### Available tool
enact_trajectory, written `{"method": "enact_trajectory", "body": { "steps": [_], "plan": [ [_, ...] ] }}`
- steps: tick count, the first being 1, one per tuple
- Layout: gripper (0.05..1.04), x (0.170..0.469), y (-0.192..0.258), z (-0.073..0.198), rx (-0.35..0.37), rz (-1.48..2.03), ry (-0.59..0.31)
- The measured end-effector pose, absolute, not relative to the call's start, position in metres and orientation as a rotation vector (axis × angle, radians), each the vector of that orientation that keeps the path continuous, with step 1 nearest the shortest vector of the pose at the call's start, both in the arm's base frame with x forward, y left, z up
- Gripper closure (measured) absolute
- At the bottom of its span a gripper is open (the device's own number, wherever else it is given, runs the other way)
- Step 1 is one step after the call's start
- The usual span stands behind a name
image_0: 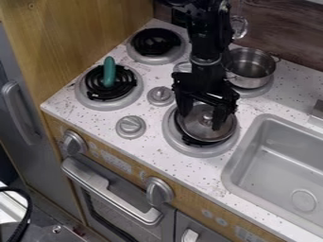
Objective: Move egg plant from left burner to the middle of the burners
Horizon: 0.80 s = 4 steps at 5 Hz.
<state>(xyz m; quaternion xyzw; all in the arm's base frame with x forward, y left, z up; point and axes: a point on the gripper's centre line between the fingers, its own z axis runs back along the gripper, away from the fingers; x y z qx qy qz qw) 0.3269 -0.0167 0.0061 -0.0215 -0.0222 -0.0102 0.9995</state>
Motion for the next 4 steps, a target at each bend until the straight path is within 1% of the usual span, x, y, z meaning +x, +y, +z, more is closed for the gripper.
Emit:
{"method": "enact_trajectory", "body": {
  "steps": [1, 2, 3, 4],
  "plan": [
    [0.084, 0.321, -0.017, -0.005, -0.042, -0.018, -0.008],
    [0.084, 0.325, 0.019, -0.006, -0.029, 0.062, -0.023],
    [0.084, 0.331, 0.062, 0.001, -0.013, 0.166, -0.059],
    [0.084, 0.328, 0.097, -0.003, 0.003, 0.253, -0.074]
  ]
}}
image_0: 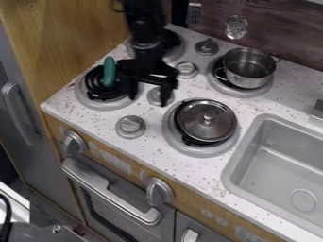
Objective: Move egg plant from left burner to the middle of the burners
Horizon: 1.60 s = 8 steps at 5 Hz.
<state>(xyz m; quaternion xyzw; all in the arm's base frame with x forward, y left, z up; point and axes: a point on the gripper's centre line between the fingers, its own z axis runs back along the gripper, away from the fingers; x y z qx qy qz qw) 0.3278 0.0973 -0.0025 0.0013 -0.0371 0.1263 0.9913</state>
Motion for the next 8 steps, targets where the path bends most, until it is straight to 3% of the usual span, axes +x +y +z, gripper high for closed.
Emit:
{"method": "enact_trajectory", "body": {
  "steps": [2, 4, 6, 8],
  "plan": [
    [0.084, 0.345, 0.159, 0.001, 0.019, 0.397, -0.142],
    [0.084, 0.360, 0.201, -0.017, 0.029, 0.480, -0.145],
    [0.128, 0.364, 0.213, -0.041, 0.044, 0.505, -0.107],
    [0.659, 0.366, 0.210, -0.043, 0.061, 0.497, -0.103]
  ]
}}
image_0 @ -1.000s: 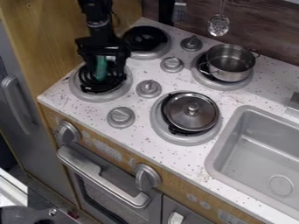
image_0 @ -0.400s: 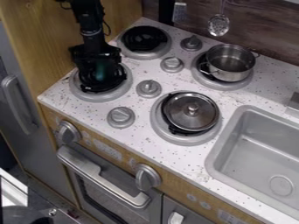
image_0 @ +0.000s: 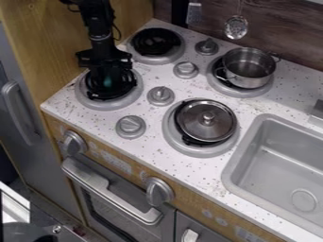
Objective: Move egg plant from left burner to the middle of the burners
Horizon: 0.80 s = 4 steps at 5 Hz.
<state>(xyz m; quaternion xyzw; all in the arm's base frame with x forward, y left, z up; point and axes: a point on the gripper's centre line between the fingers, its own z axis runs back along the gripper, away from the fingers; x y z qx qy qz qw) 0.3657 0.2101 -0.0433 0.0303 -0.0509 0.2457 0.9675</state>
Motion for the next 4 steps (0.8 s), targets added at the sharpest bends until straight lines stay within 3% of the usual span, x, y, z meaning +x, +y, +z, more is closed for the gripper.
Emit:
{"method": "enact_trajectory", "body": {
  "steps": [2, 3, 4],
  "plan": [
    [0.685, 0.375, 0.190, -0.039, 0.082, 0.416, -0.113],
    [0.711, 0.389, 0.158, -0.033, 0.087, 0.319, -0.119],
    [0.798, 0.407, 0.122, -0.034, 0.078, 0.227, -0.121]
  ]
}}
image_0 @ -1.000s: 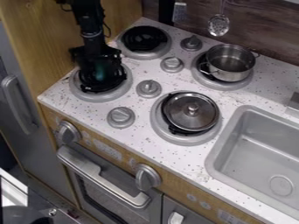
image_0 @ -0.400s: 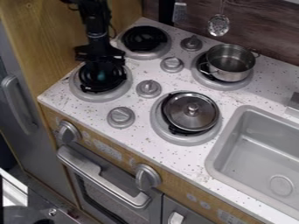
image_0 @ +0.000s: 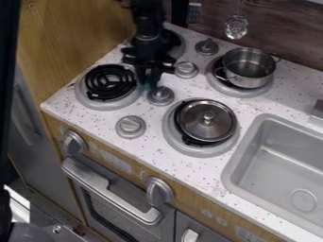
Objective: Move egg plant from left burner to the middle of the burners
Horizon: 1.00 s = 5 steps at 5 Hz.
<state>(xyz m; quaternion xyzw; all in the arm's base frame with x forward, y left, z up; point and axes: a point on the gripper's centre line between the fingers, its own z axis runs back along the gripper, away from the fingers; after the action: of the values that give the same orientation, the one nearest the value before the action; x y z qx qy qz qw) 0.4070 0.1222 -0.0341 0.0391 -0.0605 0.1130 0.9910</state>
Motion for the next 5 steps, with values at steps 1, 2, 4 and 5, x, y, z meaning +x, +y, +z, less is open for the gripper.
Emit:
{"method": "enact_trajectory", "body": {
  "steps": [1, 2, 4, 5],
  "plan": [
    [0.977, 0.413, 0.117, -0.048, 0.071, 0.192, -0.106],
    [1.014, 0.419, 0.119, -0.053, 0.076, 0.177, -0.104],
    [0.658, 0.404, 0.120, -0.051, 0.102, 0.166, -0.090],
    [0.360, 0.388, 0.111, -0.029, 0.091, 0.169, -0.090]
  ]
}}
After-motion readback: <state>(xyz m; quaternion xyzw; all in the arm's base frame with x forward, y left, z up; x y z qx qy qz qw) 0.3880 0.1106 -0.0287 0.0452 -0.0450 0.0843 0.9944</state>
